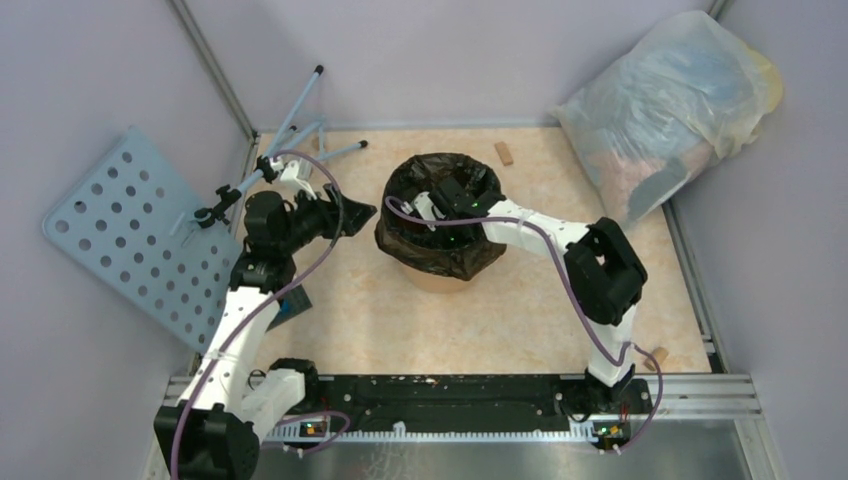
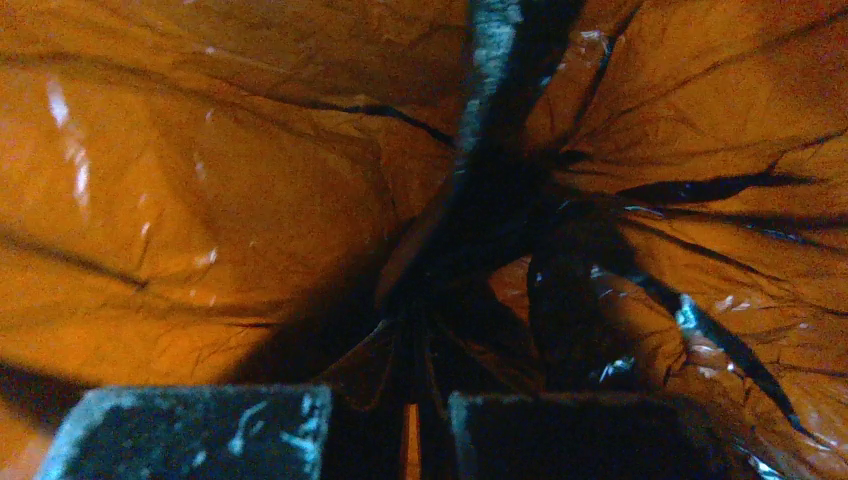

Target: Put the trash bags into the trash bin

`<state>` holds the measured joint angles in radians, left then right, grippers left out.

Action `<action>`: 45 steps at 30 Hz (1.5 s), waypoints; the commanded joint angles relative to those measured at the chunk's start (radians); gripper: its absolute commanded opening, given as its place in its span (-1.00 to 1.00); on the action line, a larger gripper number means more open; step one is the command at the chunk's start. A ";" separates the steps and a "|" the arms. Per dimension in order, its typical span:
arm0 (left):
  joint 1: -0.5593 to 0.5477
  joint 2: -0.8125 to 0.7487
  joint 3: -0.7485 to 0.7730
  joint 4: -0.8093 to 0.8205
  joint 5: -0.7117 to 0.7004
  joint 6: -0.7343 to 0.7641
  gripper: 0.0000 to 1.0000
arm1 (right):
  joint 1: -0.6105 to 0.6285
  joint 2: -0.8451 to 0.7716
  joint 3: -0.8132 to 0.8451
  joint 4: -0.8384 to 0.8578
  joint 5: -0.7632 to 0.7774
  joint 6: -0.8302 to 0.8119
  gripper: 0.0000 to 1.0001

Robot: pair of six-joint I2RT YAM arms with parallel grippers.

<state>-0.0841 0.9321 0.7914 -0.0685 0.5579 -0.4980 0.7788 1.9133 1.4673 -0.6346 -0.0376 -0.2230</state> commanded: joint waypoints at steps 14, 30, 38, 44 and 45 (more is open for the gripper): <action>-0.002 0.098 -0.039 0.149 0.042 -0.064 0.49 | 0.010 0.051 -0.086 0.111 0.057 0.048 -1.00; -0.002 0.157 -0.044 0.197 0.073 -0.113 0.26 | 0.027 0.088 0.076 -0.063 -0.015 0.025 -1.00; -0.002 0.194 -0.049 0.215 0.110 -0.122 0.13 | 0.026 0.172 0.129 -0.131 -0.045 0.007 -1.00; -0.002 0.203 -0.063 0.226 0.112 -0.124 0.13 | 0.027 0.211 0.123 -0.143 -0.027 -0.004 -1.00; -0.002 0.200 -0.063 0.226 0.112 -0.124 0.13 | 0.027 0.214 0.115 -0.140 -0.027 -0.004 -1.00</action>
<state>-0.0807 1.1294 0.7345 0.0933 0.6380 -0.6159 0.7956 2.0823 1.5719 -0.7528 -0.0700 -0.1989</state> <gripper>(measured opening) 0.563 0.004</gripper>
